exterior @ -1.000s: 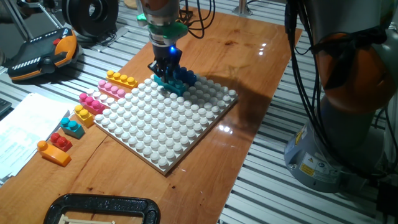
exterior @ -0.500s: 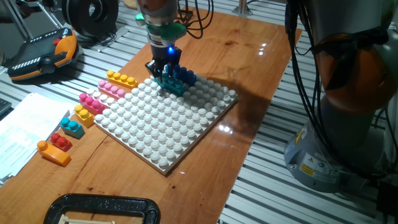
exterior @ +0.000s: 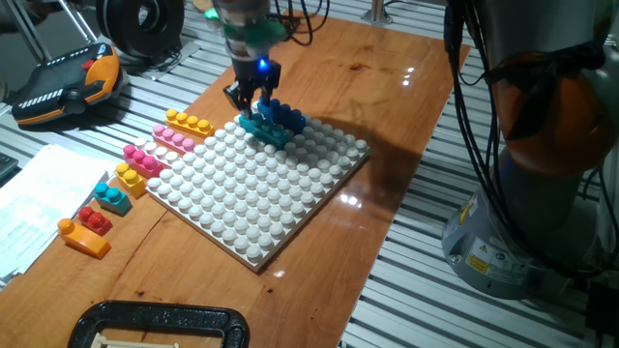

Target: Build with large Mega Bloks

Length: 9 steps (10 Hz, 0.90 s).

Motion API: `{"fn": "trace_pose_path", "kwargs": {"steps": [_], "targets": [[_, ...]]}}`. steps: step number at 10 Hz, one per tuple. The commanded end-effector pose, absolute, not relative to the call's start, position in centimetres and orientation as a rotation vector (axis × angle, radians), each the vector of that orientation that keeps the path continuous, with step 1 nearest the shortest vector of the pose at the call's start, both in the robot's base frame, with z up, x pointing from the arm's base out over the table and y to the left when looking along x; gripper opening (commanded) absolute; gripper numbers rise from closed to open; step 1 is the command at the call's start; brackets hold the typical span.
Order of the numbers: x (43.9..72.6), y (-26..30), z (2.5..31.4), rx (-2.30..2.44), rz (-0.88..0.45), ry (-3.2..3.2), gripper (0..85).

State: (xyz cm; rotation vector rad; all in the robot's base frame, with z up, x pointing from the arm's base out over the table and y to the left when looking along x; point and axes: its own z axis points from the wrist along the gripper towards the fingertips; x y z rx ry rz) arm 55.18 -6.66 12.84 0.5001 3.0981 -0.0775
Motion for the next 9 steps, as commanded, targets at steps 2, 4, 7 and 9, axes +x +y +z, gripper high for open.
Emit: {"fn": "trace_pose_path", "kwargs": {"steps": [2, 4, 7, 9], "targets": [[55.5, -6.7, 14.8, 0.481, -0.076, 3.125, 51.0], [55.7, -6.4, 15.9, 0.451, -0.094, 3.133, 51.0], [55.8, -6.5, 16.0, 0.413, -0.101, 3.130, 34.0], [55.7, -6.6, 16.2, 0.410, -0.105, 3.136, 34.0]]}}
